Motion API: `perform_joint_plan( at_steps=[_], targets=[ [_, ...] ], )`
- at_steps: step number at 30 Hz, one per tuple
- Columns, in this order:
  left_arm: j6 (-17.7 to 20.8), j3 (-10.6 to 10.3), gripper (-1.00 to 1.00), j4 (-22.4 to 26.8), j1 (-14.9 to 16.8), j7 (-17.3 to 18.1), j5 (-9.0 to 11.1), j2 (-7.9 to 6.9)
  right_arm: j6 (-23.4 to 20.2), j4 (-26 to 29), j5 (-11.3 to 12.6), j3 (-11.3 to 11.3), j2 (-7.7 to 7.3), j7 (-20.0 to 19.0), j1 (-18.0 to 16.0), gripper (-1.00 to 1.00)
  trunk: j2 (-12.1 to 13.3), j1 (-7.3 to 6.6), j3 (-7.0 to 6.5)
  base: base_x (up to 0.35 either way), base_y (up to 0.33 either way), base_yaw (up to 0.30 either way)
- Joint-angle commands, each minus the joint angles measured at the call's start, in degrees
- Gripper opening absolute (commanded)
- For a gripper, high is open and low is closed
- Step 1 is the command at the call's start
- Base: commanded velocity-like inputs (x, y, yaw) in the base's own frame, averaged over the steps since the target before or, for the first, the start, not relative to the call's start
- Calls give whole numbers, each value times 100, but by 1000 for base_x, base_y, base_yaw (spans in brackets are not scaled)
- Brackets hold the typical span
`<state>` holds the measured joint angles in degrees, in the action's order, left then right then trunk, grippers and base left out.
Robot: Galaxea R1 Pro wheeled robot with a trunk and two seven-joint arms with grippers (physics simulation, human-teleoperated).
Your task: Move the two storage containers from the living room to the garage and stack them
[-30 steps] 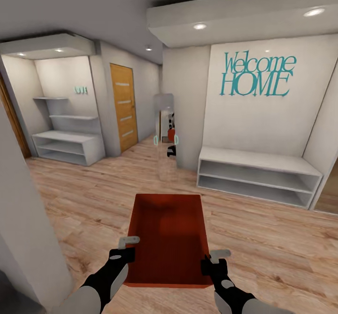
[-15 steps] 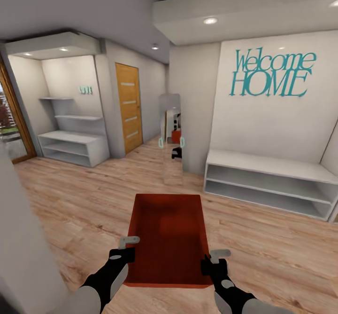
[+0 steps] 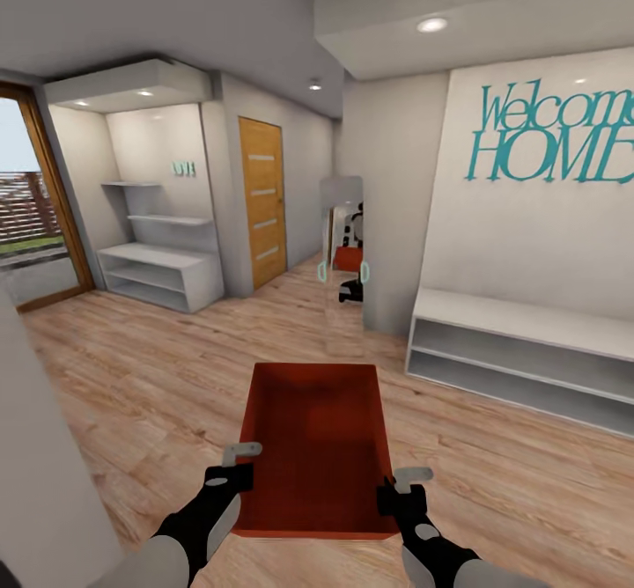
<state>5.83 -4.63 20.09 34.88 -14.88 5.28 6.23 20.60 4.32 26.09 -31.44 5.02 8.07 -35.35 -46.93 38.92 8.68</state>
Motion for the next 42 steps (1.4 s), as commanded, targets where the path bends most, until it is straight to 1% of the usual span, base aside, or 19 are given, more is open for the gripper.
perform_joint_plan(
  at_steps=[1, 29, 33, 42],
  targets=[
    [46, -29, -100, 12, 2, -94, -36, -7, 49, -10, 133, 103, -1, 80, -7, -100, -6, 4, 9, 321, 0, 4],
    [45, -29, -100, 12, 2, -94, -36, -7, 49, -10, 138, 109, 1, 80, -7, -100, -6, 4, 9, 321, 0, 0],
    [43, -29, -100, 12, 2, -94, -36, -7, 49, -10, 134, 106, 7, 80, -7, -100, -6, 4, 9, 321, 0, 163],
    [46, -29, -100, 12, 2, -94, -36, -7, 50, -10, 133, 106, 8, 80, -7, -100, -6, 4, 9, 321, 0, 259]
  ],
)
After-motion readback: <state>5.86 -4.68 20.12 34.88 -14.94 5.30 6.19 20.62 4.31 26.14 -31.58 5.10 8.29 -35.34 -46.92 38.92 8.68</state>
